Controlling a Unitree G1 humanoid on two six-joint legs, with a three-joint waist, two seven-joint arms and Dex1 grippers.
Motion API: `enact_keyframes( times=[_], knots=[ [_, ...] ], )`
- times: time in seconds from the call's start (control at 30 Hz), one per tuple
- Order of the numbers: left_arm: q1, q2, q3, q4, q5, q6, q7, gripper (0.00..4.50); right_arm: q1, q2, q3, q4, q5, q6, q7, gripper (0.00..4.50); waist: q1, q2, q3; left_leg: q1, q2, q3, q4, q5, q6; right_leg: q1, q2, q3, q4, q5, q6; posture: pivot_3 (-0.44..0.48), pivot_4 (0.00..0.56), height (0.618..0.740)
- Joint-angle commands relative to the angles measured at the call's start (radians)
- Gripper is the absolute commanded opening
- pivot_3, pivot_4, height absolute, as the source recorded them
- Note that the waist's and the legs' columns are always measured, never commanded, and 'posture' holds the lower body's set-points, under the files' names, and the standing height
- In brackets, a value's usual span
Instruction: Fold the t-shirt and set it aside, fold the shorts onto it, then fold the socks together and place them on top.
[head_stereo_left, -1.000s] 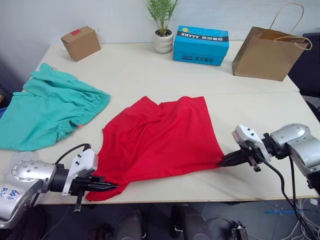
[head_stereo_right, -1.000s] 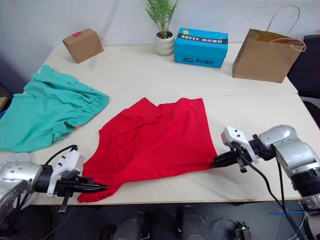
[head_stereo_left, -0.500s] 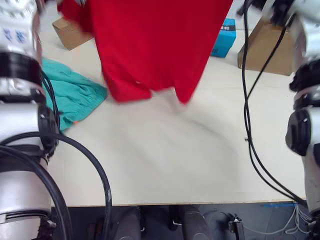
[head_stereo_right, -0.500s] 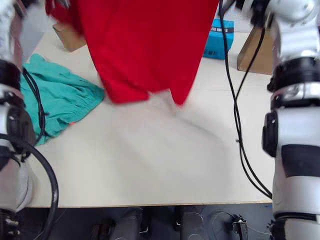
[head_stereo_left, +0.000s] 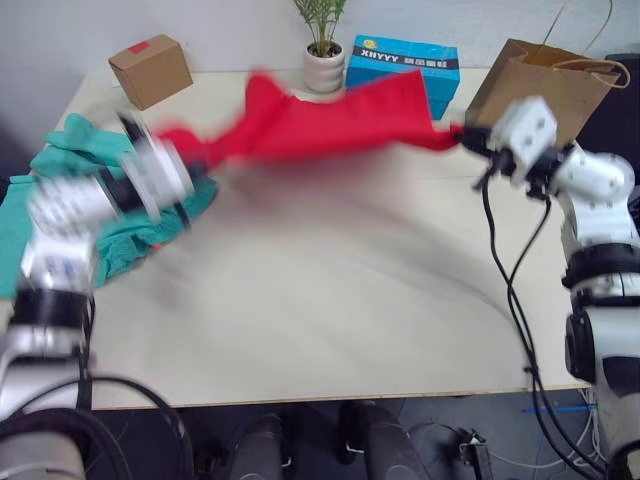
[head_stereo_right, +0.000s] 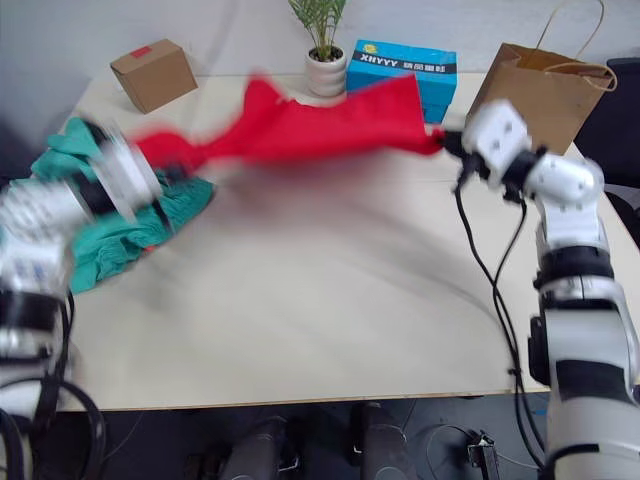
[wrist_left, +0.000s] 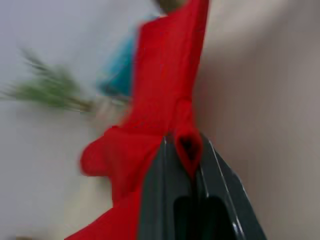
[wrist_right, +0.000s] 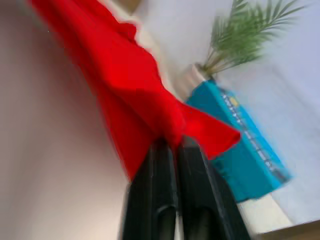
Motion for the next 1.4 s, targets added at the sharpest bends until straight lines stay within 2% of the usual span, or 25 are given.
enact_keyframes(
  times=[0.03, 0.13, 0.3, 0.5, 0.57, 0.67, 0.77, 0.87, 0.93, 1.0, 1.07, 1.1, 1.17, 1.23, 1.3, 1.4],
  knots=[
    [0.202, 0.08, 0.08, -0.325, -0.024, 0.086, -0.027, 0.0, 0.15, -0.06, -0.024, -0.079, 0.03, 0.03, 0.087, 0.06, 0.009, 0.001, 0.0, 0.001, 0.0, 0.0, 0.0, 0.0, 0.0, 0.0, 0.0, 0.0, 0.0, 0.0, 0.0, 0.0, 0.15, 0.74],
    [0.355, 0.116, 0.093, -0.492, -0.063, 0.246, -0.038, 0.0, 0.289, -0.091, -0.051, -0.18, 0.065, 0.071, 0.134, 0.06, 0.029, 0.003, -0.001, 0.006, -0.002, -0.001, 0.0, 0.0, 0.0, 0.006, -0.001, 0.0, -0.004, 0.0, 0.0, 0.0, 0.15, 0.74],
    [0.493, 0.15, 0.112, -0.607, -0.071, 0.392, -0.073, 0.0, 0.481, -0.132, -0.054, -0.306, 0.095, 0.047, 0.22, 0.06, 0.037, 0.003, -0.001, 0.021, -0.003, 0.0, -0.003, -0.001, 0.002, 0.02, -0.002, 0.002, -0.007, 0.0, 0.0, 0.0, 0.15, 0.74],
    [0.542, 0.14, 0.163, -0.676, -0.163, 0.632, -0.052, 0.0, 0.645, -0.17, -0.095, -0.464, 0.184, 0.091, 0.286, 0.06, 0.035, 0.003, -0.001, 0.029, -0.001, -0.001, -0.007, -0.002, 0.0, 0.028, 0.0, 0.001, -0.01, 0.0, 0.0, 0.0, 0.15, 0.74],
    [0.57, 0.17, 0.162, -0.693, -0.204, 0.74, -0.08, 0.0, 0.703, -0.199, -0.094, -0.547, 0.237, 0.216, 0.326, 0.06, 0.035, 0.003, -0.001, 0.032, -0.001, -0.001, -0.008, -0.003, 0.0, 0.031, 0.0, 0.002, -0.01, 0.0, 0.0, 0.0, 0.15, 0.74],
    [0.628, 0.252, 0.139, -0.715, -0.204, 0.805, -0.17, 0.0, 0.788, -0.303, -0.049, -0.687, 0.278, 0.495, 0.404, 0.06, 0.036, 0.004, -0.002, 0.033, 0.0, -0.001, -0.008, -0.004, -0.001, 0.031, 0.0, 0.002, -0.011, -0.001, -0.001, 0.0, 0.15, 0.74],
    [0.596, 0.29, 0.108, -0.692, -0.2, 0.852, -0.21, 0.0, 0.795, -0.353, -0.029, -0.775, 0.299, 0.66, 0.43, 0.06, 0.038, 0.004, -0.002, 0.033, 0.0, -0.001, -0.008, -0.006, -0.001, 0.031, 0.0, 0.001, -0.011, -0.002, -0.002, 0.0, 0.15, 0.74],
    [0.421, 0.282, 0.056, -0.561, -0.158, 0.833, -0.252, 0.0, 0.667, -0.361, -0.013, -0.779, 0.297, 0.765, 0.436, 0.06, 0.038, 0.004, -0.001, 0.034, 0.001, -0.001, -0.008, -0.009, 0.002, 0.031, 0.0, 0.002, -0.011, -0.002, -0.002, 0.0, 0.15, 0.74],
    [0.206, 0.21, 0.016, -0.416, -0.122, 0.794, -0.247, 0.0, 0.509, -0.334, 0.003, -0.699, 0.253, 0.739, 0.43, 0.06, 0.038, 0.006, -0.001, 0.034, 0.0, -0.001, -0.008, -0.009, 0.002, 0.03, 0.0, 0.002, -0.01, -0.001, -0.003, 0.0, 0.15, 0.74],
    [-0.076, 0.104, -0.018, -0.208, -0.054, 0.717, -0.211, 0.0, 0.274, -0.263, 0.008, -0.542, 0.193, 0.637, 0.365, 0.06, 0.038, 0.005, -0.001, 0.033, 0.0, 0.0, -0.007, -0.007, 0.001, 0.029, 0.001, 0.002, -0.009, 0.0, -0.004, 0.0, 0.15, 0.74],
    [-0.388, -0.015, -0.036, 0.045, 0.049, 0.595, -0.107, 0.0, -0.012, -0.167, -0.009, -0.322, 0.099, 0.448, 0.17, 0.06, 0.038, 0.003, 0.001, 0.033, 0.0, 0.0, -0.005, -0.003, -0.003, 0.029, 0.002, 0.001, -0.008, 0.001, -0.003, 0.0, 0.15, 0.74],
    [-0.533, -0.072, -0.036, 0.178, 0.109, 0.51, -0.014, 0.0, -0.149, -0.128, -0.017, -0.201, 0.028, 0.328, 0.006, 0.06, 0.037, 0.001, 0.002, 0.03, -0.001, 0.001, -0.005, -0.002, -0.003, 0.027, 0.001, 0.001, -0.007, 0.001, -0.003, 0.0, 0.15, 0.74],
    [-0.799, -0.157, -0.007, 0.44, 0.22, 0.284, 0.253, 0.0, -0.395, -0.09, -0.038, 0.005, -0.081, 0.131, -0.319, 0.06, 0.037, 0.0, 0.001, 0.019, -0.002, 0.003, -0.003, 0.003, -0.003, 0.015, -0.001, 0.002, -0.003, 0.002, -0.002, 0.0, 0.15, 0.74],
    [-0.965, -0.191, 0.035, 0.609, 0.262, 0.119, 0.424, 0.0, -0.538, -0.084, -0.047, 0.127, -0.132, 0.031, -0.49, 0.06, 0.036, -0.001, 0.0, -0.001, -0.004, 0.004, -0.004, 0.004, -0.002, -0.007, -0.003, 0.002, 0.001, 0.003, -0.001, 0.0, 0.15, 0.74],
    [-1.084, -0.18, 0.072, 0.701, 0.297, -0.034, 0.564, 0.0, -0.625, -0.093, -0.044, 0.196, -0.179, -0.059, -0.602, 0.06, 0.033, -0.001, 0.0, -0.004, -0.004, 0.005, -0.009, 0.001, -0.002, -0.012, -0.003, -0.001, 0.0, 0.004, -0.001, 0.0, 0.15, 0.74],
    [-1.119, -0.147, 0.056, 0.717, 0.319, -0.27, 0.467, 0.0, -0.669, -0.101, -0.04, 0.248, -0.207, -0.136, -0.638, 0.06, 0.018, -0.002, -0.001, -0.003, -0.003, 0.009, -0.012, -0.006, 0.004, -0.014, -0.003, -0.011, 0.001, 0.004, -0.001, 0.0, 0.15, 0.74]
  ],
)
